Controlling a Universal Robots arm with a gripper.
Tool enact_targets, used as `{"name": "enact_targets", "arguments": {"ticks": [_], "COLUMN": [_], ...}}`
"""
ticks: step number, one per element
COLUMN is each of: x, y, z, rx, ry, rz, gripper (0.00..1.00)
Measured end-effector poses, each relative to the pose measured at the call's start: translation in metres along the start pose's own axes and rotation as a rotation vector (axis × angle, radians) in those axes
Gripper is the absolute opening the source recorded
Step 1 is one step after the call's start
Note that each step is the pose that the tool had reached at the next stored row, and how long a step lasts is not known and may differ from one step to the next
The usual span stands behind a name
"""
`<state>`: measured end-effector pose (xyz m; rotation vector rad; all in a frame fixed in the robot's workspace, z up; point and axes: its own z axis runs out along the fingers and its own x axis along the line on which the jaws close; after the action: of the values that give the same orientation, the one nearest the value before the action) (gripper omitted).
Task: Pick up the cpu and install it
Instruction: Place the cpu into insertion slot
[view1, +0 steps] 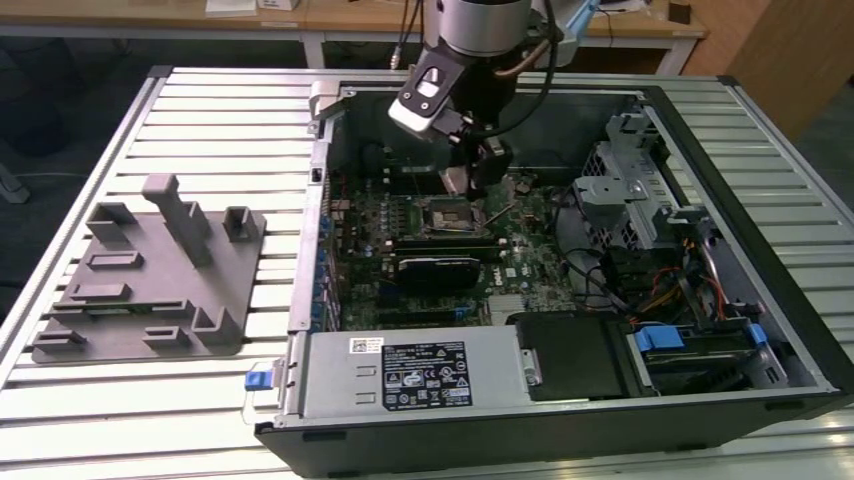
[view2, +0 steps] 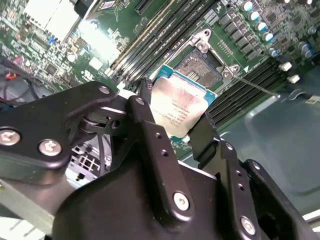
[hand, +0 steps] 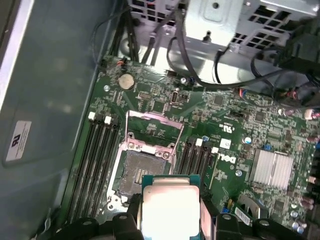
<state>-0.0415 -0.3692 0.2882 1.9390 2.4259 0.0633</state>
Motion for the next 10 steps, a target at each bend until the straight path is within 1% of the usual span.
{"name": "enact_targets", "arguments": {"ticks": [3,10], "x": [0.0000,0.0000], "y": [-0.0001,-0.0001], "z": [0.0008,0.0018], "rx": [0.0002,-0.0001], "ry": [-0.0023,-0.0025], "rz": [0.040,0.050], "gripper": [0.54,0.54]}}
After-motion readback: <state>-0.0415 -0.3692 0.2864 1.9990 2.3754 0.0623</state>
